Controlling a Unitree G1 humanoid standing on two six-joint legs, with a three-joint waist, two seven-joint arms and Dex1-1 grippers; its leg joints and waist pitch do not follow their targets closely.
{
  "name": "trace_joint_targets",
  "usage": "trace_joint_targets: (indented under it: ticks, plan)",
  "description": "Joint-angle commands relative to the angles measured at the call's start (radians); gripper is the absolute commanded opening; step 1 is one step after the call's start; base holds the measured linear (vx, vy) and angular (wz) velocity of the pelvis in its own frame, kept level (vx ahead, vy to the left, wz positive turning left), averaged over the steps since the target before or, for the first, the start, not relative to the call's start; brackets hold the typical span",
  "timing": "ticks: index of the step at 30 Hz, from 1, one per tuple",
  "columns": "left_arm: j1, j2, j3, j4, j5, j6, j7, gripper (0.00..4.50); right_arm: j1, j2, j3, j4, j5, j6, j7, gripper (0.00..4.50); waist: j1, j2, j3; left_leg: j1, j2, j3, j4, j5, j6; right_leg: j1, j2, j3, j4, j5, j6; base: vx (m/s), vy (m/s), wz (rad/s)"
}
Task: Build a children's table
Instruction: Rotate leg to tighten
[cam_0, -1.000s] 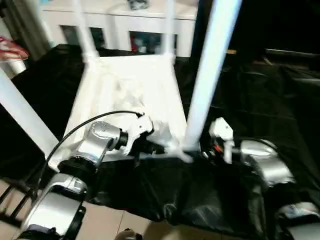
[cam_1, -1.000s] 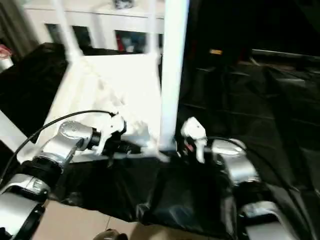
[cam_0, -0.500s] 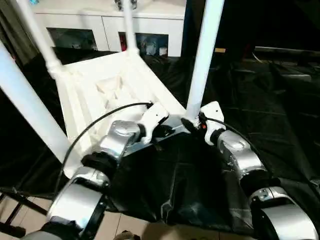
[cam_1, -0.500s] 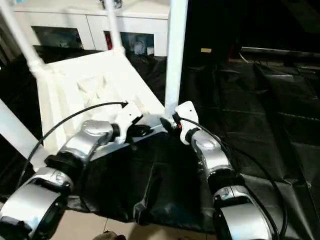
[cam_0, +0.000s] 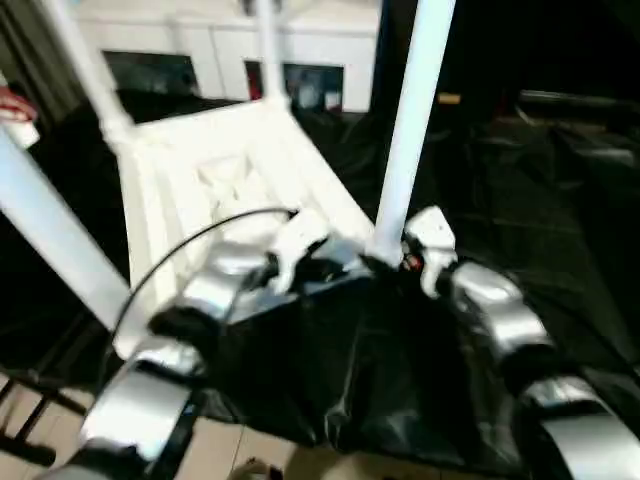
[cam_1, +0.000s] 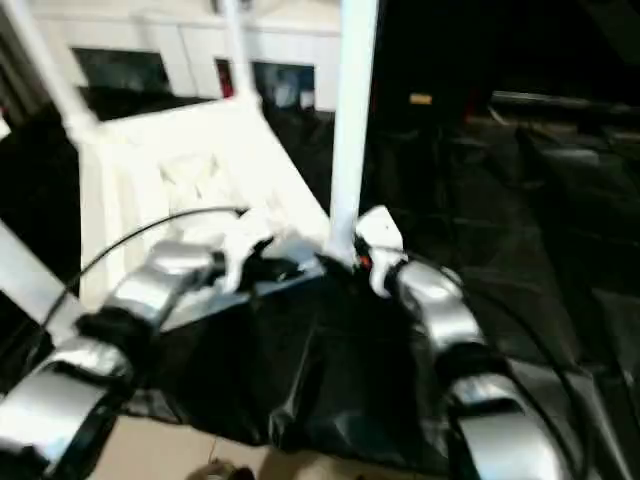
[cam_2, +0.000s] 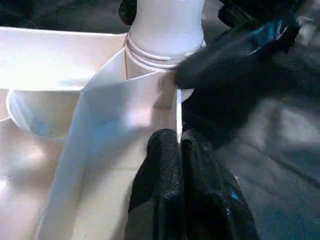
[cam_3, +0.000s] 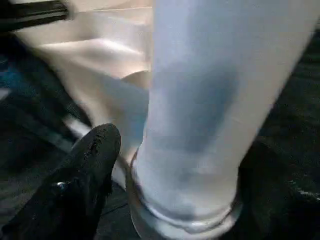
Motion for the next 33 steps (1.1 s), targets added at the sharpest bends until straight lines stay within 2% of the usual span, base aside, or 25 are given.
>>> trace_joint_targets:
  ticks: [1,2,4,7,9,11,13,15,17,20,26,31,33]
  plan:
    - [-0.028,-0.013,0.009,-0.068,-0.039,-0.041,-0.031,0.0,0.011,0.01,0.03,-0.015,0.007,0.003,0.043,3.78,0.001,-0.01,-0.078,0.022,0.05,-0.019,-0.062,-0.147,0.117,0.056,-0.063,0.039,-0.049,-0.072,-0.294,0.0,0.0,0.0]
    - [-0.028,-0.013,0.009,-0.068,-0.039,-0.041,-0.031,0.0,0.011,0.01,0.03,-0.015,0.007,0.003,0.043,3.78,0.001,-0.008,-0.076,0.025,0.051,-0.019,-0.064,-0.162,0.107,0.052,-0.063,0.04,-0.052,-0.093,-0.293,0.0,0.0,0.0]
    - [-0.021,0.002,0.002,-0.08,-0.046,-0.038,-0.079,0.0,0.029,-0.011,0.039,-0.044,0.02,0.01,0.121,3.78,0.002,-0.009,-0.075,0.026,0.051,-0.02,-0.066,-0.186,0.085,0.053,-0.064,0.04,-0.057,-0.133,-0.284,0.0,0.0,0.0]
    - [-0.015,0.04,-0.016,-0.09,-0.048,-0.028,-0.182,0.0,0.076,-0.072,0.077,-0.111,0.034,0.032,0.289,3.78,0.009,-0.01,-0.077,0.025,0.05,-0.019,-0.064,-0.171,0.1,0.055,-0.062,0.041,-0.054,-0.104,-0.282,0.0,0.0,0.0]
    - [-0.015,0.052,-0.026,-0.095,-0.049,-0.015,-0.221,0.0,0.088,-0.088,0.088,-0.133,0.043,0.044,0.336,3.78,0.014,-0.01,-0.076,0.024,0.052,-0.02,-0.063,-0.164,0.109,0.055,-0.064,0.042,-0.052,-0.099,-0.282,0.0,0.0,0.0]
    - [-0.014,0.058,-0.032,-0.1,-0.05,-0.01,-0.242,0.0,0.092,-0.094,0.092,-0.143,0.049,0.056,0.357,3.51,0.02,-0.009,-0.076,0.024,0.052,-0.02,-0.064,-0.167,0.105,0.052,-0.066,0.041,-0.054,-0.115,-0.283,0.0,0.0,0.0]
    - [-0.013,0.062,-0.034,-0.101,-0.05,-0.005,-0.252,0.0,0.093,-0.097,0.096,-0.148,0.054,0.064,0.372,3.33,0.021,-0.008,-0.073,0.027,0.054,-0.021,-0.068,-0.197,0.082,0.05,-0.067,0.042,-0.06,-0.171,-0.275,0.0,0.0,0.0]
    - [-0.01,0.067,-0.039,-0.11,-0.052,0.006,-0.27,0.0,0.1,-0.103,0.098,-0.164,0.058,0.077,0.389,3.22,0.022,-0.008,-0.074,0.03,0.054,-0.021,-0.069,-0.208,0.069,0.048,-0.066,0.043,-0.061,-0.18,-0.272,0.0,0.0,0.0]
    - [-0.007,0.069,-0.039,-0.117,-0.051,0.007,-0.271,0.0,0.105,-0.106,0.1,-0.175,0.058,0.082,0.393,3.1,0.023,-0.009,-0.074,0.028,0.054,-0.022,-0.07,-0.203,0.065,0.051,-0.067,0.043,-0.059,-0.173,-0.27,0.0,0.0,0.0]
    - [-0.006,0.067,-0.034,-0.118,-0.049,0.003,-0.266,0.0,0.108,-0.106,0.099,-0.184,0.056,0.09,0.392,2.83,0.023,-0.01,-0.076,0.025,0.052,-0.022,-0.067,-0.182,0.072,0.052,-0.067,0.042,-0.056,-0.149,-0.272,0.0,0.0,0.0]
    - [-0.008,0.053,-0.022,-0.107,-0.04,-0.011,-0.22,0.0,0.099,-0.085,0.085,-0.161,0.04,0.088,0.325,2.68,0.023,-0.009,-0.075,0.025,0.052,-0.022,-0.067,-0.187,0.07,0.049,-0.067,0.042,-0.059,-0.169,-0.266,0.0,0.0,0.0]
    - [-0.02,0.035,-0.007,-0.084,-0.024,-0.025,-0.135,0.0,0.09,-0.06,0.068,-0.138,0.02,0.073,0.222,2.66,0.02,-0.01,-0.074,0.025,0.05,-0.024,-0.07,-0.203,0.049,0.05,-0.068,0.042,-0.064,-0.216,-0.246,0.0,0.0,0.0]
    - [-0.038,0.014,0.005,-0.058,-0.008,-0.033,-0.044,0.0,0.063,-0.03,0.044,-0.079,-0.008,0.068,0.078,2.66,0.015,-0.012,-0.073,0.023,0.048,-0.024,-0.071,-0.203,0.046,0.051,-0.066,0.042,-0.064,-0.218,-0.243,0.0,0.0,0.0]
